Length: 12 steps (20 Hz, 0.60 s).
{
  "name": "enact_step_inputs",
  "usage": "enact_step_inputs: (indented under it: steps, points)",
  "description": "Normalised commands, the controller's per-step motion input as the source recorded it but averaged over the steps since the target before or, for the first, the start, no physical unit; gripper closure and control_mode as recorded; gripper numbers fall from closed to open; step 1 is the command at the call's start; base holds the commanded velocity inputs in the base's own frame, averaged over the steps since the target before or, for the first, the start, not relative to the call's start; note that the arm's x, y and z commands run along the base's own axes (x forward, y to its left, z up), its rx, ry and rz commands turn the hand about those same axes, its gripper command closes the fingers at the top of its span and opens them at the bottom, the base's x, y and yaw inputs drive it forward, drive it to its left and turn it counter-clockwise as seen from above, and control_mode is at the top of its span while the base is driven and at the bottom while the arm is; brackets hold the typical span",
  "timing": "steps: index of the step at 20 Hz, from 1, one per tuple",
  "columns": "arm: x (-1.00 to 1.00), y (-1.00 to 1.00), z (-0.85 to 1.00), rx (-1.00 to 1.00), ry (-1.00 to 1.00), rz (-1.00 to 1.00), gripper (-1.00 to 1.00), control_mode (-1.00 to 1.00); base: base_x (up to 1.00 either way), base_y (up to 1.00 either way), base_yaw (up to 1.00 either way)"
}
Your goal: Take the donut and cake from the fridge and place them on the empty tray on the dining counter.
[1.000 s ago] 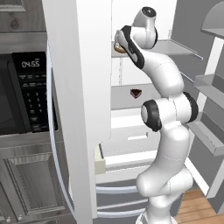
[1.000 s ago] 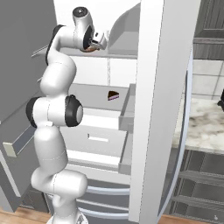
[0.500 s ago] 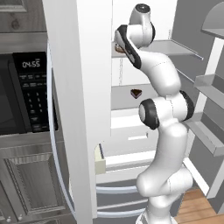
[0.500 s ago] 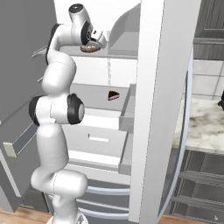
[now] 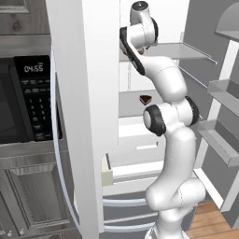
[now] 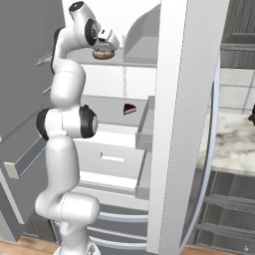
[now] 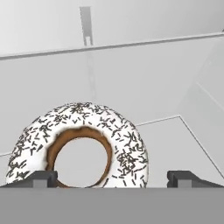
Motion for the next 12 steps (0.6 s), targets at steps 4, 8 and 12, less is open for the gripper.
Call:
enact_step_inputs:
  steps: [4, 8, 12]
  points:
    - [0.24, -0.88, -1.00, 0.03, 0.28, -0.07, -1.00, -1.00, 0.00, 0.00, 0.00]
    - [0.34, -1.00, -1.00, 0.10, 0.20, -0.08, -1.00, -1.00, 0.00, 0.00, 0.00]
    - [0.45, -0.83, -1.00, 0.02, 0.06, -0.13, -1.00, -1.00, 0.00, 0.00, 0.00]
